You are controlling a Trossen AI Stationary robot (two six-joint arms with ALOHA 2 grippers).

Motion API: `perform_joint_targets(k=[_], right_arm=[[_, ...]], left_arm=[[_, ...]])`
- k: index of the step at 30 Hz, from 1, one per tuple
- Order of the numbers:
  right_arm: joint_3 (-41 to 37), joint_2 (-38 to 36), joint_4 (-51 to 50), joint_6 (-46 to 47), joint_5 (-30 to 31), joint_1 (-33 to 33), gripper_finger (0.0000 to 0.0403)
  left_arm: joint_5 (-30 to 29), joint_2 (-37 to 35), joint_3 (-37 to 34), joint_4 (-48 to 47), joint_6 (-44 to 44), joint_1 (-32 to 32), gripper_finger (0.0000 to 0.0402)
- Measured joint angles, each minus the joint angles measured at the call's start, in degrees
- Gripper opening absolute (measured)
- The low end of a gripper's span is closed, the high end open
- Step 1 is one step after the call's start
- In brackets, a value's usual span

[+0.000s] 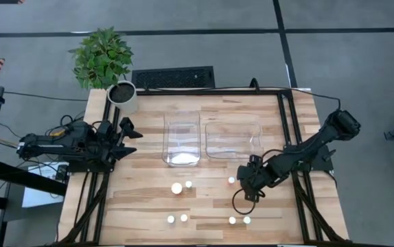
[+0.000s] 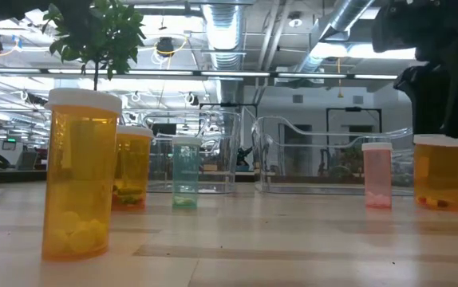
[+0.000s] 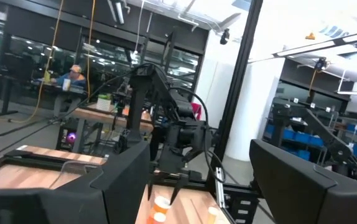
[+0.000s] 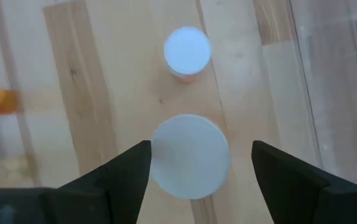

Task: Pick and place medicine bottles into bin by pill shape (circle, oval)
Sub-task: Put the right big orange pill bottle into the right transparent bin

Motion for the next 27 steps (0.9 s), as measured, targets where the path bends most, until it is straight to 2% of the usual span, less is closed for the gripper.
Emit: perform_joint_targets(k=[19,27], right_arm=[[0.0,-0.6,-0.2,-1.7,-0.7,-0.4,0.0291],[-0.1,2.1,-0.6,-3.0,-0.7,-0.7,0.0291]], left_arm=[[-0.4,0.0,0.0,0.3,0.7,0.0,0.0270],[-0.4,0.0,0.0,0.3,0.7,0.0,0.0270]])
